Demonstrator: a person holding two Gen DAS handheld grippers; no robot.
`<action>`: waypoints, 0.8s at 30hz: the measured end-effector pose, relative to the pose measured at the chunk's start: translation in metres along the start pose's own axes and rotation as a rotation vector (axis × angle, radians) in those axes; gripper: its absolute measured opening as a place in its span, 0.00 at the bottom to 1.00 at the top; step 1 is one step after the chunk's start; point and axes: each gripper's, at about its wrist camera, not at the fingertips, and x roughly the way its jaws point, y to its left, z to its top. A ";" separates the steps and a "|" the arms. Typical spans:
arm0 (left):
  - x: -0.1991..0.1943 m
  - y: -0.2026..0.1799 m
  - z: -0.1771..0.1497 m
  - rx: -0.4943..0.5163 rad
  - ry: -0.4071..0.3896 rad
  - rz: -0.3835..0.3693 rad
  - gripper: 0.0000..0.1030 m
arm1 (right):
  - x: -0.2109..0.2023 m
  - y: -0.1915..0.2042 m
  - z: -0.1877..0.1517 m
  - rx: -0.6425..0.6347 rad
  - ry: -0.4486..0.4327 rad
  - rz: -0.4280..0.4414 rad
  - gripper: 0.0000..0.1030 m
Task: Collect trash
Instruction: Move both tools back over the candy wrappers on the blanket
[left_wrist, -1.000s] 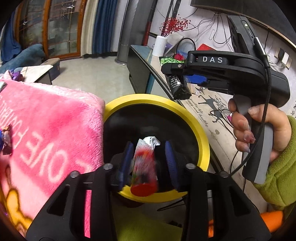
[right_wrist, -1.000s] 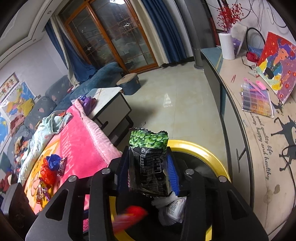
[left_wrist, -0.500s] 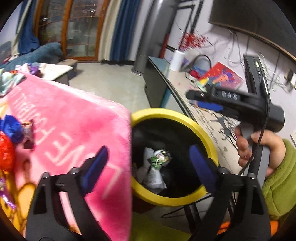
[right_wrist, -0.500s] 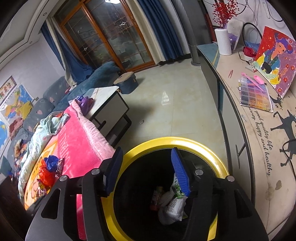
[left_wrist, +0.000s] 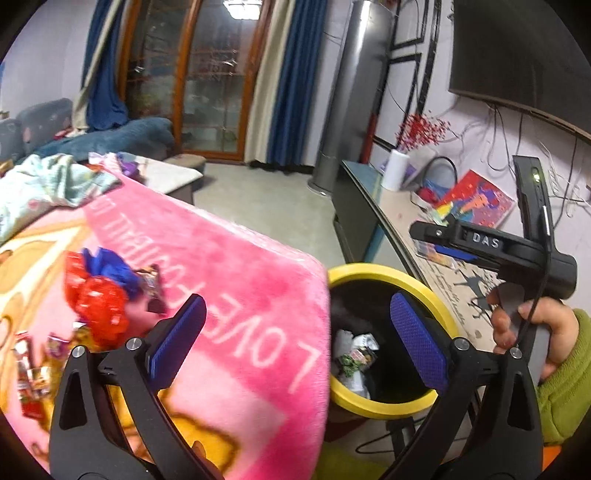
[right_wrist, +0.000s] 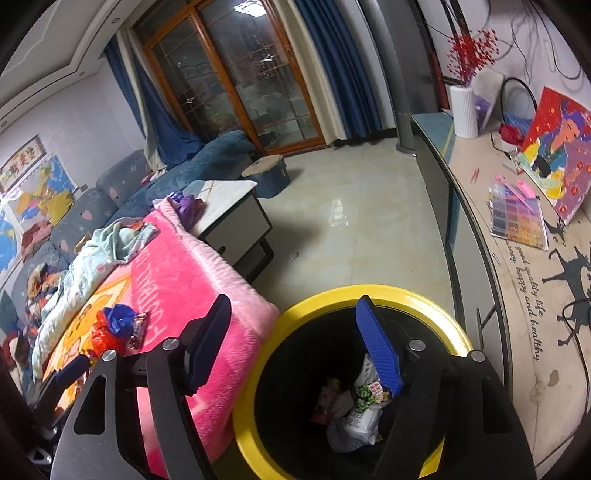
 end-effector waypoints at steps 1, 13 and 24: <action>-0.004 0.002 0.001 -0.002 -0.009 0.008 0.89 | -0.002 0.005 0.000 -0.009 -0.006 0.003 0.69; -0.044 0.043 0.005 -0.061 -0.093 0.107 0.89 | -0.027 0.077 -0.008 -0.161 -0.096 0.070 0.82; -0.082 0.087 0.003 -0.129 -0.158 0.222 0.89 | -0.033 0.119 -0.018 -0.243 -0.114 0.129 0.83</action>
